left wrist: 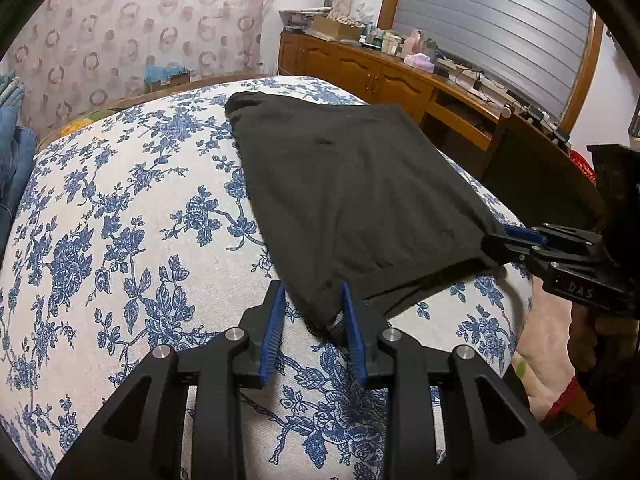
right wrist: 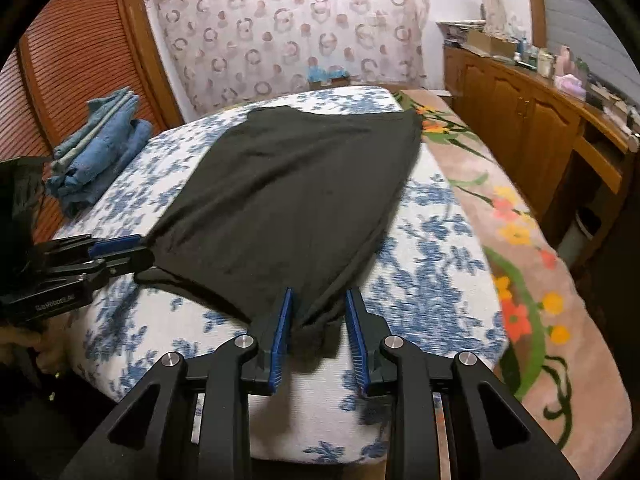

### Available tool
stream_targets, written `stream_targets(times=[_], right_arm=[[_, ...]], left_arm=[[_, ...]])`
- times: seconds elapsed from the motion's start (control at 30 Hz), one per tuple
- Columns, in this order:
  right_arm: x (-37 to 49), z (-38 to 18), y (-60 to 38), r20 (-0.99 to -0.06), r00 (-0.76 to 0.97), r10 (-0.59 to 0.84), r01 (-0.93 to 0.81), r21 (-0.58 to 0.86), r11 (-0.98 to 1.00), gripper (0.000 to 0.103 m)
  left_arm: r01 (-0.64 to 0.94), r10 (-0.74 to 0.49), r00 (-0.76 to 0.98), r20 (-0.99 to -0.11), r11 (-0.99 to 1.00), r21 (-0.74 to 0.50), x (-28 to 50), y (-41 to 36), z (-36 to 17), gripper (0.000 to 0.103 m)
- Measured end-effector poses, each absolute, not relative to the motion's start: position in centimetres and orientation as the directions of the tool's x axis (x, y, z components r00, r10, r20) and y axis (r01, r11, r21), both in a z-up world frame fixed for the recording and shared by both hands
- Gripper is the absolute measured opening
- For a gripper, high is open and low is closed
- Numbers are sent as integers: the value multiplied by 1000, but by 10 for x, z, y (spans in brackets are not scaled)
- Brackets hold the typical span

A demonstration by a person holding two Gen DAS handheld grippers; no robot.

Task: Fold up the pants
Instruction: 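Close the left tool on the black garment's end while the right tool holds its edge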

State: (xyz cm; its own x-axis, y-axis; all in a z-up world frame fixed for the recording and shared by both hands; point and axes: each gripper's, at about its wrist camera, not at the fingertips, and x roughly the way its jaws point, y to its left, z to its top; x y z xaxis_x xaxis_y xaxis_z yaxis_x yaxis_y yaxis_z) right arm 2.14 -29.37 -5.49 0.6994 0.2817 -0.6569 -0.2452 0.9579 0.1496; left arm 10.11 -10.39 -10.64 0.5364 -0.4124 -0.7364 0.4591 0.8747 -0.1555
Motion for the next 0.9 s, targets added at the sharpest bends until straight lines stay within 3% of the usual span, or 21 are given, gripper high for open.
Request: stream_targets(times=[0.2, 0.43, 0.7, 0.9], right_arm=[[23, -57, -291, -654, 698, 292, -261, 148, 954, 25], [23, -58, -289, -649, 700, 298, -274, 140, 951, 22], [22, -59, -289, -641, 700, 314, -276, 163, 947, 15], [22, -59, -288, -638, 702, 318, -275, 169, 946, 13]], left_arm=[[462, -411, 537, -736, 874, -151, 101, -105, -106, 33], [468, -401, 536, -743, 873, -134, 101, -113, -106, 51], [472, -392, 546, -741, 874, -115, 101, -116, -107, 50], [514, -412, 543, -732, 852, -99, 98, -120, -107, 35]])
